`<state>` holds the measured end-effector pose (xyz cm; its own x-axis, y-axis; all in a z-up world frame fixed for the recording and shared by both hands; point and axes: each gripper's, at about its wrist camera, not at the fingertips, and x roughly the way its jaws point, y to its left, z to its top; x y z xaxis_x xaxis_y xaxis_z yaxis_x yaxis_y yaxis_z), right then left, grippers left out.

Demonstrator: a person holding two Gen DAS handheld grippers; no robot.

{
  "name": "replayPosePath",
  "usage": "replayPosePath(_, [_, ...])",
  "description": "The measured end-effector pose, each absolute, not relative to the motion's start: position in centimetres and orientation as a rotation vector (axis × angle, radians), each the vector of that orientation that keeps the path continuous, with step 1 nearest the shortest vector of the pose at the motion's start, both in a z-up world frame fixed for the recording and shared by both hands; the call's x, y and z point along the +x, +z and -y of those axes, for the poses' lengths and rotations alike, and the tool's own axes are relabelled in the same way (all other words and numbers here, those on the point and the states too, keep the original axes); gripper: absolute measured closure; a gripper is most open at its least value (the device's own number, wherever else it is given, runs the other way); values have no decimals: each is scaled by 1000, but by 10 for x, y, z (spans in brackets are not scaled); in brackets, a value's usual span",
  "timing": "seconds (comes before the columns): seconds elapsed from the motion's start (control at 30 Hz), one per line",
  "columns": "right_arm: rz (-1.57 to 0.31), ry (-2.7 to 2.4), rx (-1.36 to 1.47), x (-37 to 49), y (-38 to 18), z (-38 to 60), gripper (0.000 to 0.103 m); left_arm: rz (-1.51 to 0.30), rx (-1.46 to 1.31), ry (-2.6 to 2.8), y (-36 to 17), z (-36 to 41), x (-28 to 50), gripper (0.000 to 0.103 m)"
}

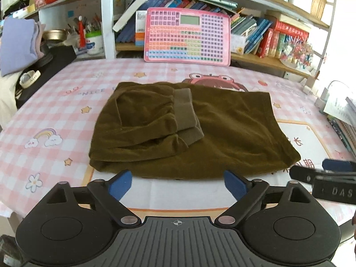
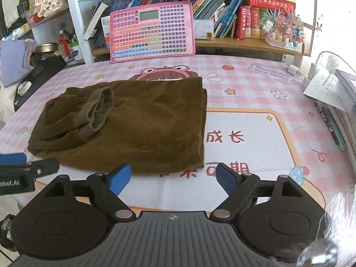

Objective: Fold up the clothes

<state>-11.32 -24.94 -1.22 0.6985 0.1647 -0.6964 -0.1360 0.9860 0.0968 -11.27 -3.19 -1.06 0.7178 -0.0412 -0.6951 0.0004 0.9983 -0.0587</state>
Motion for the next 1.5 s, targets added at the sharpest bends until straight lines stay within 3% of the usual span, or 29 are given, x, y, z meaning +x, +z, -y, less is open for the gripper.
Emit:
replayPosePath(0.6, [-835,170,6,-118,-11,222,17,-803,-122,-18,-19,6,-116,8])
replayPosePath(0.97, [-844,286,62,-63,-12,281,20,-815,-129,86,-17,62,-81,8])
replayPosePath(1.23, [-975,398,216,-15,-27,332,48,-817,-90,145,-19,112,-74,8])
replayPosePath(1.5, [-1113,471,433,23,-43,364,56,-824,-79,197,-13,132,-75,8])
